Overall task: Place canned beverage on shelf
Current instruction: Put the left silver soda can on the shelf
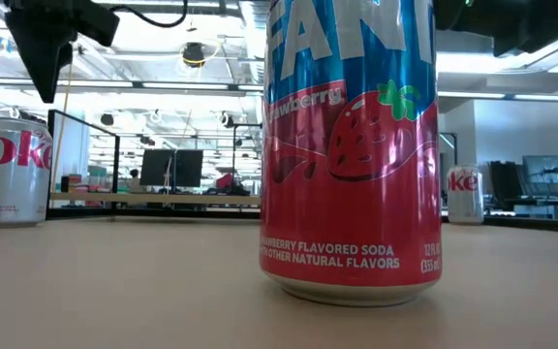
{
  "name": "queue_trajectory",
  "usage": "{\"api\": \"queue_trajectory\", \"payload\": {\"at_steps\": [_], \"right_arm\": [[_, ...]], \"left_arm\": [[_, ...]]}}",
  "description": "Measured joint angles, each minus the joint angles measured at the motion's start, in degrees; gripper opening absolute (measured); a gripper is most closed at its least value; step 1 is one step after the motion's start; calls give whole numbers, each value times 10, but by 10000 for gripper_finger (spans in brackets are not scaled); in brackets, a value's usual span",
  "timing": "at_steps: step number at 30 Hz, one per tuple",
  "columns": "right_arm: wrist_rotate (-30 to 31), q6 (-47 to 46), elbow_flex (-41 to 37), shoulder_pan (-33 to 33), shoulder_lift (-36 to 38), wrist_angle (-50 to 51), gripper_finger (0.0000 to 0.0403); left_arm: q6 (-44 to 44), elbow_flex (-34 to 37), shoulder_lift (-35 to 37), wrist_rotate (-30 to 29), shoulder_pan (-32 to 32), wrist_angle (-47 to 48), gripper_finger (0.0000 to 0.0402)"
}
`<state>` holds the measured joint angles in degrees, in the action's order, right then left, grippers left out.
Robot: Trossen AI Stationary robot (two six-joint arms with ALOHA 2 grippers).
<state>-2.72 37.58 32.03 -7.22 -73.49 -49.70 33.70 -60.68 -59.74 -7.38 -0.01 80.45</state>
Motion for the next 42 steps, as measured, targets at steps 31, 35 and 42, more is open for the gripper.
{"api": "queue_trajectory", "payload": {"at_steps": [31,35,42], "right_arm": [[0,-17,0,-6,0,12,127],[0,-17,0,-6,0,12,127],[0,-17,0,-6,0,14,127]], "left_arm": [[-48,44,-21,37,36,0,254],[-52,18,-21,38,49,10,254],[-49,21,-21,79,45,11,254]]}}
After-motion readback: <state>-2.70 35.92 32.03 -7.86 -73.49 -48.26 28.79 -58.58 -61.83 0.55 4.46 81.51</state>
